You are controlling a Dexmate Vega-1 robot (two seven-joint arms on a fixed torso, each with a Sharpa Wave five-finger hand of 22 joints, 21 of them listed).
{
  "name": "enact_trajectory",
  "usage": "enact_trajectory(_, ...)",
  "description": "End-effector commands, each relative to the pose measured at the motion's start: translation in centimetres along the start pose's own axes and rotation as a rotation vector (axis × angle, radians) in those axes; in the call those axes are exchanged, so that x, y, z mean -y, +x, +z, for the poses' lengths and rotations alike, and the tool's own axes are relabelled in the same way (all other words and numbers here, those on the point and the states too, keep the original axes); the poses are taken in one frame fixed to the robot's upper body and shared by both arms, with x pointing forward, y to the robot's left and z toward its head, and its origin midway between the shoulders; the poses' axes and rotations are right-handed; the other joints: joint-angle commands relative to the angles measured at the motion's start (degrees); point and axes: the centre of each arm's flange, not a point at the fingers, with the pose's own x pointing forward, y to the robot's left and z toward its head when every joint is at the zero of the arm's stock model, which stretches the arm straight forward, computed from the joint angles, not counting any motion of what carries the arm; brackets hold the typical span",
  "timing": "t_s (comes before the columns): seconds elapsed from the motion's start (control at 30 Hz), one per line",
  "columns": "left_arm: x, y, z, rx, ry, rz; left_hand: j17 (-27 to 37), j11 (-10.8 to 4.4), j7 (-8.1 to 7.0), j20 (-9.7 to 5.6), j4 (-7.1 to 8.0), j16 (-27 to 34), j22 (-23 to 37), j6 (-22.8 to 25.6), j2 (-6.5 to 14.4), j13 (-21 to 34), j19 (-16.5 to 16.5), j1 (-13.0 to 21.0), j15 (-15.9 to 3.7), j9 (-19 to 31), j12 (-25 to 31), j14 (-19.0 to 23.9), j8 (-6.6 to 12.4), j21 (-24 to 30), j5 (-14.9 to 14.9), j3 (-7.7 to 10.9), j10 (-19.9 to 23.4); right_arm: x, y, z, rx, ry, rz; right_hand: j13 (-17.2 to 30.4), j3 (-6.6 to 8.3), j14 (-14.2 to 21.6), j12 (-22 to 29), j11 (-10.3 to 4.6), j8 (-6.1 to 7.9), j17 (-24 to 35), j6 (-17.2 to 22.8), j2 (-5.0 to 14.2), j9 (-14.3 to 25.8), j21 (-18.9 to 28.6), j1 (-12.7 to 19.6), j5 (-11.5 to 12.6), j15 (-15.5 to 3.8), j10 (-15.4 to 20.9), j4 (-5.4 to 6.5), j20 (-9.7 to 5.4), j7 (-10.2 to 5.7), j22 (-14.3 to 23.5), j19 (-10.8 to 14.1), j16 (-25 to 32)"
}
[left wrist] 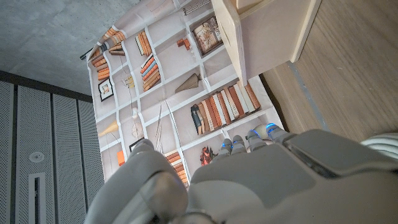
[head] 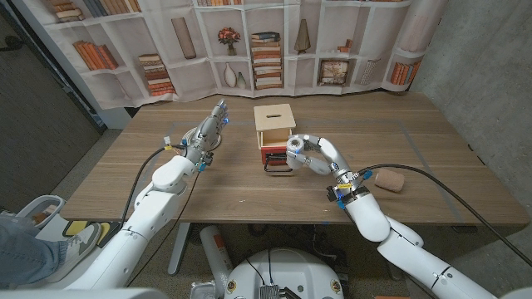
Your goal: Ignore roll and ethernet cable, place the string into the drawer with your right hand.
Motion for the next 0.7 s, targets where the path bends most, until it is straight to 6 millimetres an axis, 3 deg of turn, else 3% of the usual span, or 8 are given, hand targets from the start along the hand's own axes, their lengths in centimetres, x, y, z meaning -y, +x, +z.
enact_trajectory(0.03, -0.1, -0.8, -0.1, 0.000, 0.001, 0.008, 0.2, 0.27, -0.05, -0.17, -0.05, 0.3, 0.2, -0.7, 0.1, 0.1, -7.3, 0.8, 0.24, 0.3, 0.3, -4.3, 0.25, 0.0, 0.1, -0.37, -1.6, 0.6, 1.3, 0.1, 0.005, 0.013, -0.004, 0.1, 0.91, 0.7, -0.3, 0.11, -0.15, 0.1, 2.2, 2.94, 0.1, 0.2, 2.6, -0.1, -5.41, 0.7, 0.73, -3.80, -1.61, 0.1, 0.7, -0.2)
enact_trajectory(0.7, -0.1, -1.2, 0.3, 0.001, 0.026, 0.031, 0.2, 0.19, -0.19, -0.20, -0.05, 0.3, 0.2, -0.8, 0.2, 0.1, -7.4, 1.0, 0.25, 0.3, 0.3, -4.3, 0.17, 0.0, 0.1, -0.60, -1.6, 1.1, 4.1, -0.6, 0.023, 0.031, -0.036, 0.2, 0.94, 1.1, -1.0, -0.13, -0.70, 0.2, 2.6, 3.13, 0.2, 0.0, 2.7, -0.7, -5.59, 1.0, 0.72, -3.81, -1.72, 0.1, 0.8, -0.6)
